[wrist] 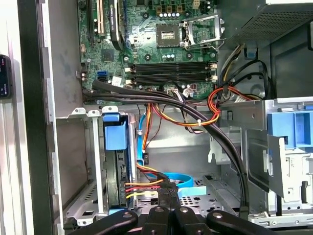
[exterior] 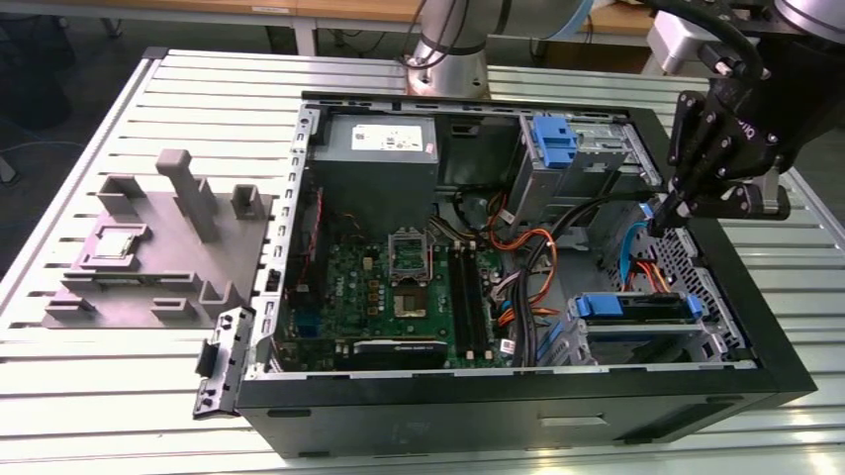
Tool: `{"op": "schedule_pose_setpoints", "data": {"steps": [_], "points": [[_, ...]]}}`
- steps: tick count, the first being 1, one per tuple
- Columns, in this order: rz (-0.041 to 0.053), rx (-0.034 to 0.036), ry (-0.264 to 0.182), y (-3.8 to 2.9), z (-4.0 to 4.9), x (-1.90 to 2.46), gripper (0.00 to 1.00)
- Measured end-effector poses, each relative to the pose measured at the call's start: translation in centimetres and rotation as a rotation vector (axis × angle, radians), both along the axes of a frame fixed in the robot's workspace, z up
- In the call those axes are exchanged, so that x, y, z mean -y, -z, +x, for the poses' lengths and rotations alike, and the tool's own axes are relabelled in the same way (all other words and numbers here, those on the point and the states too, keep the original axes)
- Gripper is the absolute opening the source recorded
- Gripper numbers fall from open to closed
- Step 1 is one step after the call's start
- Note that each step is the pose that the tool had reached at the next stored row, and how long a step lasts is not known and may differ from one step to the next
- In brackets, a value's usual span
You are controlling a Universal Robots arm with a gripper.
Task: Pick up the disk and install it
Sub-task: 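Insert the second disk wire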
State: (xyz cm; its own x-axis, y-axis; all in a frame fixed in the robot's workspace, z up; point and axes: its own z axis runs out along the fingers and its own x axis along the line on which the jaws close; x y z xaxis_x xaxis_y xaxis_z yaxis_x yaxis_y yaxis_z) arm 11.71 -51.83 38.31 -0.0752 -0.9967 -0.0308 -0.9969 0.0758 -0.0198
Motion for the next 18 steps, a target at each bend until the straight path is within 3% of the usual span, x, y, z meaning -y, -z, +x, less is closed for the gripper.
{"op": "schedule_pose_setpoints", "data": {"steps": [6,11,18], "points": [[-0.0002,0.0,0.001,0.0,-0.16,-0.11,0.1],[-0.0001,-0.0003,0.007,0.1,-0.18,-0.59,0.1],[-0.0017,-0.0003,0.008,0.23,-0.2,-0.63,0.1]]}}
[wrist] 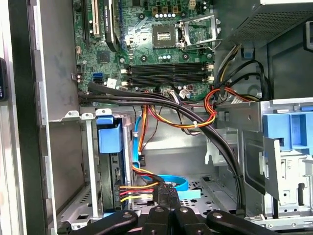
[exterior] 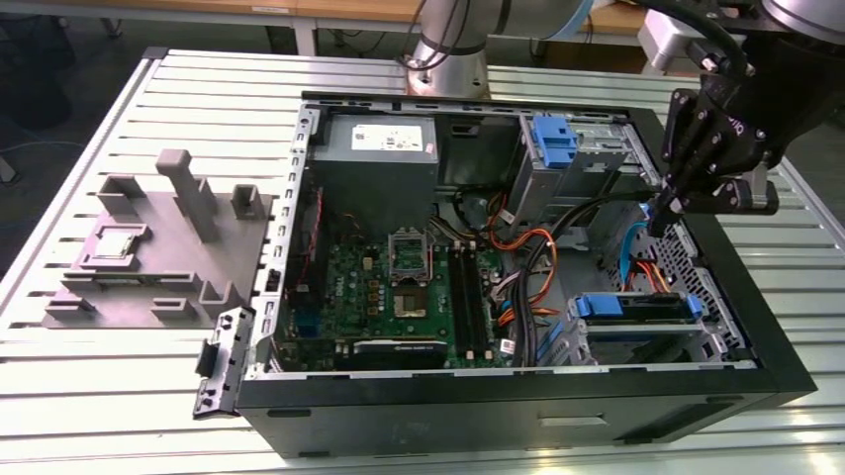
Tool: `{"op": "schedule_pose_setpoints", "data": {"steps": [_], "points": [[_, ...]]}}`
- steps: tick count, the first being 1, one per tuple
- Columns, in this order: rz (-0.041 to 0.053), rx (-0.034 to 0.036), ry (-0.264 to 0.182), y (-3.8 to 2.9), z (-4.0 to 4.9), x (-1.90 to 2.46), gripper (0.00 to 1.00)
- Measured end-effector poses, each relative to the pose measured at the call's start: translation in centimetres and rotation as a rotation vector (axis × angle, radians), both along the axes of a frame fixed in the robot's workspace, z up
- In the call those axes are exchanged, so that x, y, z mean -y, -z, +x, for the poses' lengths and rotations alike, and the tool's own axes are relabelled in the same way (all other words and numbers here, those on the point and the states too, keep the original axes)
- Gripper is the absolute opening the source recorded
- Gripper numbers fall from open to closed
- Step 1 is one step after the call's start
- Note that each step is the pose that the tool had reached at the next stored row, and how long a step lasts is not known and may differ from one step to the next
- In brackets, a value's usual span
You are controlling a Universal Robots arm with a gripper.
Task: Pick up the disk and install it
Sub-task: 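Insert the second disk wire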
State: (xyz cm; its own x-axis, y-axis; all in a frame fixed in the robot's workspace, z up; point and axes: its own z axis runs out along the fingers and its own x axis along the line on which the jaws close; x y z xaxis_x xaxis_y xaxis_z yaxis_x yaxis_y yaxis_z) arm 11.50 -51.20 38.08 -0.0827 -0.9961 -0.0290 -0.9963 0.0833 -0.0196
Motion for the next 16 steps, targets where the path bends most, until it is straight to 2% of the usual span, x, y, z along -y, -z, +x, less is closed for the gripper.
{"op": "schedule_pose_setpoints", "data": {"steps": [1,2,3,4,9,16], "points": [[-0.0079,0.0,0.0,-0.01,0.0,-0.01,0.11],[-0.02,0.0,0.0,-0.01,0.01,-0.02,0.17],[-0.0276,0.0,0.0,0.0,0.0,-0.02,0.17],[-0.0322,0.0,0.0,0.0,0.0,-0.06,0.24],[-0.0334,0.0,0.0,0.06,0.0,-0.37,0.24],[-0.0269,0.0001,0.0,0.13,0.0,-0.53,0.24]]}}
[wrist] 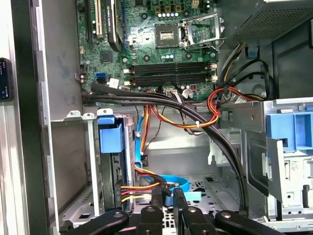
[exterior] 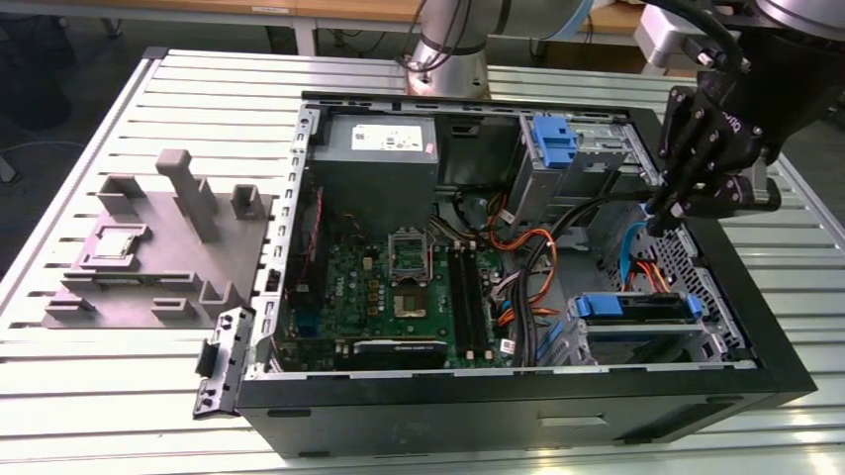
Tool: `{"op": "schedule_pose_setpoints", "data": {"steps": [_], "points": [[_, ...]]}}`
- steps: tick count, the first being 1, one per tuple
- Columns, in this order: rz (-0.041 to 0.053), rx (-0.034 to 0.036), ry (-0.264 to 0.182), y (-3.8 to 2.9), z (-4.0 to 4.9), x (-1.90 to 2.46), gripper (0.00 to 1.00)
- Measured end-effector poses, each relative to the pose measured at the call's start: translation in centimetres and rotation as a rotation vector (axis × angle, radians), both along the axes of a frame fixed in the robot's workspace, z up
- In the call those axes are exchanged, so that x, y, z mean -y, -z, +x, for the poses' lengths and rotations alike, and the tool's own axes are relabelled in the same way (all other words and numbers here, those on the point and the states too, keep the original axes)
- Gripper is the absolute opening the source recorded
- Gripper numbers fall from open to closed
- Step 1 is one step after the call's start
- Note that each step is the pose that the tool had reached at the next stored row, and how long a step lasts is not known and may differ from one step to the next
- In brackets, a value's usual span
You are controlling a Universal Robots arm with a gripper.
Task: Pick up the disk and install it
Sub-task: 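Insert the second disk wire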
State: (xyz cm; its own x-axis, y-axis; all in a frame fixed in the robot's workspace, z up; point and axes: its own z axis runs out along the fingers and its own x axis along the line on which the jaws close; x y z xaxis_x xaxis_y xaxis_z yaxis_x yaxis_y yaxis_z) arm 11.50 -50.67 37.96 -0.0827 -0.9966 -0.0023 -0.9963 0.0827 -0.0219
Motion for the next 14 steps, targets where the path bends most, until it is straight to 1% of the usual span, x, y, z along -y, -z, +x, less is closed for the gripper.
{"op": "schedule_pose_setpoints", "data": {"steps": [1,6,10,11,12,13,14], "points": [[-0.0003,0.0,0.0,0.07,0.0,-0.02,0.24],[-0.0119,0.0008,0.0,0.84,-0.02,-0.02,0.24],[-0.024,0.0018,0.0,1.32,-0.02,-0.02,0.24],[-0.0268,0.002,0.0,1.42,-0.02,-0.02,0.22],[-0.0305,0.0021,0.0,1.5,-0.02,-0.02,0.16],[-0.0343,0.0022,0.0,1.57,-0.02,-0.02,0.16],[-0.0371,0.0023,0.0,1.63,-0.02,-0.02,0.1]]}}
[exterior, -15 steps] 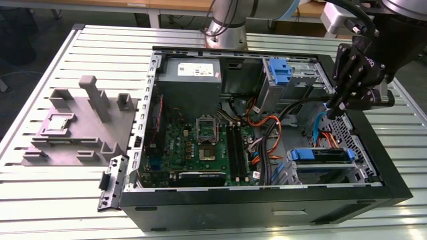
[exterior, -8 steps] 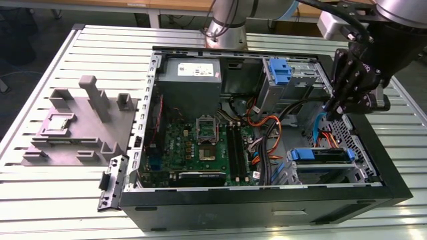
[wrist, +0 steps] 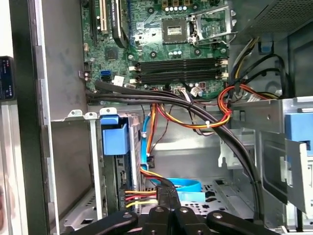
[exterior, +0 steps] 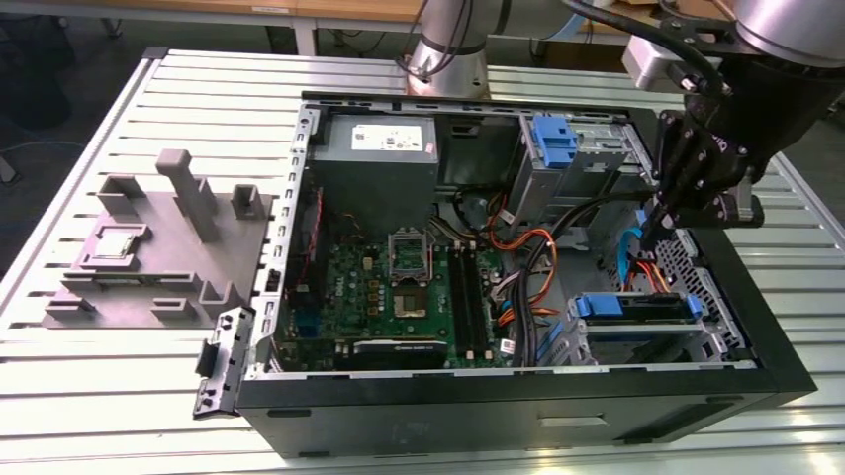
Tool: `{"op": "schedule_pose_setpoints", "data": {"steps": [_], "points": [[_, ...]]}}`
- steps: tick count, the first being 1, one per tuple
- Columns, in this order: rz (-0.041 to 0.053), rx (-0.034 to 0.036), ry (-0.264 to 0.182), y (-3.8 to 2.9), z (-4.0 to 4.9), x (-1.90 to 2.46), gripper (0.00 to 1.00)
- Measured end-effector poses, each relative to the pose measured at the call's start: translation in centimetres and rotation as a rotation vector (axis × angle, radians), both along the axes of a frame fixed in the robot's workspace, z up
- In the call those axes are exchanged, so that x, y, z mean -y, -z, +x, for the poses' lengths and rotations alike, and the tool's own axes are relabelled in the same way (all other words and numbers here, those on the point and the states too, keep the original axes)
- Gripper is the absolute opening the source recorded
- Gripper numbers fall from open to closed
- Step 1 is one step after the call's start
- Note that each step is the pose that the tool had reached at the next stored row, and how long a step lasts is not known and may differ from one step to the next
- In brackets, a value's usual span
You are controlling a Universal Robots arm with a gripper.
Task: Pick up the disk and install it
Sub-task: 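Insert the second disk wire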
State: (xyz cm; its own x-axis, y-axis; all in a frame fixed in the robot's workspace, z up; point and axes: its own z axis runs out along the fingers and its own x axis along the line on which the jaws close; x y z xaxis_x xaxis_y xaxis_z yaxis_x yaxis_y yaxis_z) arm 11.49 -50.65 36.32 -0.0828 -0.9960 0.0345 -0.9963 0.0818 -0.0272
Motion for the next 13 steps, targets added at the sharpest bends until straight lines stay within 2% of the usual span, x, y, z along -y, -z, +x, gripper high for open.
{"op": "schedule_pose_setpoints", "data": {"steps": [2,3,4,6,7,9,12,13], "points": [[-0.008,0.0,0.0,0.06,0.0,0.0,0.1],[-0.0155,0.0001,0.0,0.06,0.0,0.0,0.1],[-0.0258,0.0001,0.0,0.07,0.0,0.0,0.1],[-0.0529,0.0,0.0,0.09,0.0,0.0,0.11],[-0.0669,0.0,0.0,0.12,0.0,0.0,0.18],[-0.0874,0.0,0.0,0.2,0.0,0.0,0.18],[-0.1078,0.0,0.0,0.39,0.0,0.0,0.18],[-0.1097,0.0,0.0,0.44,0.0,0.0,0.18]]}}
